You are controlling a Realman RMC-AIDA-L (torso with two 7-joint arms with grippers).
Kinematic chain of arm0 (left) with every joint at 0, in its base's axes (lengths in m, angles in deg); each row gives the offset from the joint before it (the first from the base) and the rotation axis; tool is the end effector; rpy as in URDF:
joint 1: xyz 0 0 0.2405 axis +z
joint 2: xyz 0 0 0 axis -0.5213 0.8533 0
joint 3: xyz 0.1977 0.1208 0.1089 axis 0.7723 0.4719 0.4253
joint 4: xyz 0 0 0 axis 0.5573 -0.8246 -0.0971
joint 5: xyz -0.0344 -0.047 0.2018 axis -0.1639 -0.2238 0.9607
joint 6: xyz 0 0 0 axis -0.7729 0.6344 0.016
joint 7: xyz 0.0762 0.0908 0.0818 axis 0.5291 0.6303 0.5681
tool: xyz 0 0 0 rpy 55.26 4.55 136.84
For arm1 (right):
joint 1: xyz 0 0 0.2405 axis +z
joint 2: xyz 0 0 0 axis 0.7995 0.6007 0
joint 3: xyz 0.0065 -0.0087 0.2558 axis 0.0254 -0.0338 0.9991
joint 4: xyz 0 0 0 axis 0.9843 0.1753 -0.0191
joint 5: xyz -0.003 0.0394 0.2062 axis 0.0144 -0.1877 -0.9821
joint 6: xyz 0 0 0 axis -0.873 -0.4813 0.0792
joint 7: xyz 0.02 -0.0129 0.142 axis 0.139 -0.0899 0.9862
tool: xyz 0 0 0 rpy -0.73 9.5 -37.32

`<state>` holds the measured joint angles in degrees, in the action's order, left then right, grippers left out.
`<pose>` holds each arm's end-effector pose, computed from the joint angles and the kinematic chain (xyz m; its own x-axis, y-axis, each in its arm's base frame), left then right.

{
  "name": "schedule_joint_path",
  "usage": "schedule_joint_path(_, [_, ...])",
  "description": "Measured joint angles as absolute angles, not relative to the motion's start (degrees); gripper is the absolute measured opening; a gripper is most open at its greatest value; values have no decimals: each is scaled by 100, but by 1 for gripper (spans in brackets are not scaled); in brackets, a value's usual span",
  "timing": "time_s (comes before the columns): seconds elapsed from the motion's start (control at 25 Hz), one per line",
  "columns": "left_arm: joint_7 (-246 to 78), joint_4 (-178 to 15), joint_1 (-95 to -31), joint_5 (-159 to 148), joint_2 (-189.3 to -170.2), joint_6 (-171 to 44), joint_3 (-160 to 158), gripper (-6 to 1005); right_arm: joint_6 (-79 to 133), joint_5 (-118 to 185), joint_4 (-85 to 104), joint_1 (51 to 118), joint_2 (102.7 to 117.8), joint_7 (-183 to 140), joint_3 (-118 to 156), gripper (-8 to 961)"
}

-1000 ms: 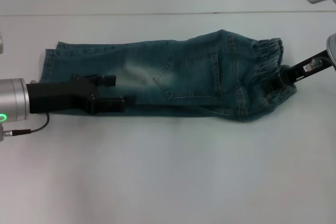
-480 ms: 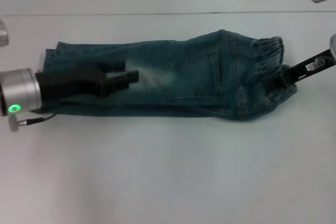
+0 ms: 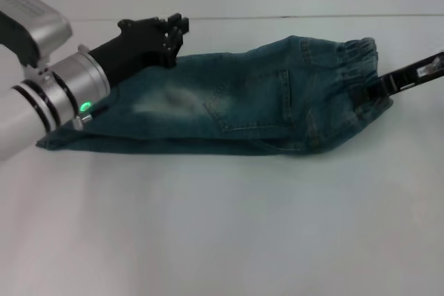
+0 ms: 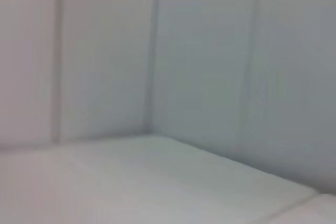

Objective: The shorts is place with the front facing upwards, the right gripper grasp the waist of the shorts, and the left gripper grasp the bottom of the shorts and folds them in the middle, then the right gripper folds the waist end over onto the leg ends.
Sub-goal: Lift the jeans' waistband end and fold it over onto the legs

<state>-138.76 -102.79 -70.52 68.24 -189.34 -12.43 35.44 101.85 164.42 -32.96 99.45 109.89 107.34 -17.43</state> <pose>-0.2237 0.4031 -0.0441 0.7221 0.1328 0.6789 0.5711 -0.6682 -0.4768 0.2352 0.4124 0.0522 0.5904 -0.7972 -0.1258 -0.7859 -0.5324 -0.3143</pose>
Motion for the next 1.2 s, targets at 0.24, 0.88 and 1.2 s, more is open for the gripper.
schedule_joint_path(0.24, [-10400,-8848,-7553,5090,-18941,-1912,3534,90,10956,15868,-3827,9823,10856,10755,-1337,99])
schedule_joint_path(0.88, [-7389,-7008,-8498,4474,-18946,-2660,3251,27,11841,14629,-4106,9879,10433,10745,-939,98])
schedule_joint_path(1.2, [-7422,-6509,-8674,5184,-18946,-2586,2988,27,11939,14423,-4219,9917,10424,10745,-929,100])
